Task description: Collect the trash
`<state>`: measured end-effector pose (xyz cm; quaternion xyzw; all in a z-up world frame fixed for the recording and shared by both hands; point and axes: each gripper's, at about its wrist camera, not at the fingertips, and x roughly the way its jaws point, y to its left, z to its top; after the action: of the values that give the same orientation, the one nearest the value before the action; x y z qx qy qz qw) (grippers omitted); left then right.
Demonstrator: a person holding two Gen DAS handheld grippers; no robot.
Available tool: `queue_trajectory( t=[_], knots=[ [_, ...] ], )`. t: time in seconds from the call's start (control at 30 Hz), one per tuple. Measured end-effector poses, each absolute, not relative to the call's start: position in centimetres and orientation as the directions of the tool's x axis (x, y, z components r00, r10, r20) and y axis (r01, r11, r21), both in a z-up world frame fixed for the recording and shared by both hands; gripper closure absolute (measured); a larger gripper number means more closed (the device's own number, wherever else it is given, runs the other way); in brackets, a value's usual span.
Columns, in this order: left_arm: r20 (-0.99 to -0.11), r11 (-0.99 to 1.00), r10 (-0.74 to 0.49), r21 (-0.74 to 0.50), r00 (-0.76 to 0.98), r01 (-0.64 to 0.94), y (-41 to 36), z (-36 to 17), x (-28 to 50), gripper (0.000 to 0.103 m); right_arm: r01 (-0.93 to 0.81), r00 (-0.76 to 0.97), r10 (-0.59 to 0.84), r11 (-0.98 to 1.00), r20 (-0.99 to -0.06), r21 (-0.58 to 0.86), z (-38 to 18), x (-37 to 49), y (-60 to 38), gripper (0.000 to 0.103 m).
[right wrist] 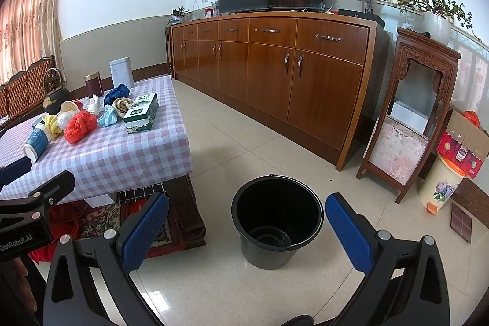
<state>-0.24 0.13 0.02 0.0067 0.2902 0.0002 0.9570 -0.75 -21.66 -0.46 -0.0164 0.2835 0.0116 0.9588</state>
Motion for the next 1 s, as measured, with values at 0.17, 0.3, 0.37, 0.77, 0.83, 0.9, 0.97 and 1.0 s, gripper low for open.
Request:
queue_trajectory(
  t=[0.17, 0.3, 0.37, 0.77, 0.83, 0.9, 0.97, 1.0],
  knots=[
    [-0.557, 1.0, 0.005, 0.013, 0.83, 0.002, 0.07, 0.01, -0.13, 0.0, -0.033, 0.839, 0.014, 0.999, -0.544, -0.026, -0.27, -0.56, -21.51, 0.0],
    [-0.559, 1.0, 0.004, 0.013, 0.829, 0.003, 0.03, -0.08, -0.09, 0.0, -0.035, 0.839, 0.014, 0.999, -0.544, -0.028, -0.2, -0.38, -21.41, 0.0],
    [-0.557, 1.0, 0.004, 0.013, 0.83, 0.004, 0.01, 0.06, -0.23, 0.0, -0.035, 0.839, 0.015, 0.999, -0.544, -0.026, -0.19, -0.35, -21.43, 0.0],
    [-0.557, 1.0, 0.006, 0.014, 0.831, 0.002, -0.04, 0.09, -0.16, 0.0, -0.036, 0.839, 0.016, 0.999, -0.544, -0.026, -0.18, -0.35, -21.33, 0.0],
    [-0.557, 1.0, 0.007, 0.015, 0.83, 0.002, -0.04, 0.09, -0.15, 0.0, -0.036, 0.839, 0.016, 0.999, -0.544, -0.026, -0.18, -0.32, -21.3, 0.0],
    [-0.557, 1.0, 0.007, 0.013, 0.83, 0.001, -0.02, 0.09, -0.15, 0.0, -0.037, 0.838, 0.017, 0.999, -0.545, -0.027, -0.19, -0.29, -21.25, 0.0],
    [-0.558, 1.0, 0.011, 0.016, 0.83, -0.003, -0.03, 0.18, -0.11, 0.0, -0.041, 0.837, 0.018, 0.999, -0.546, -0.03, -0.19, -0.2, -21.09, 0.0],
    [-0.558, 1.0, 0.014, 0.018, 0.83, -0.006, 0.06, 0.22, -0.03, 0.0, -0.043, 0.837, 0.019, 0.999, -0.546, -0.031, -0.17, -0.13, -21.02, 0.0]
  ],
)
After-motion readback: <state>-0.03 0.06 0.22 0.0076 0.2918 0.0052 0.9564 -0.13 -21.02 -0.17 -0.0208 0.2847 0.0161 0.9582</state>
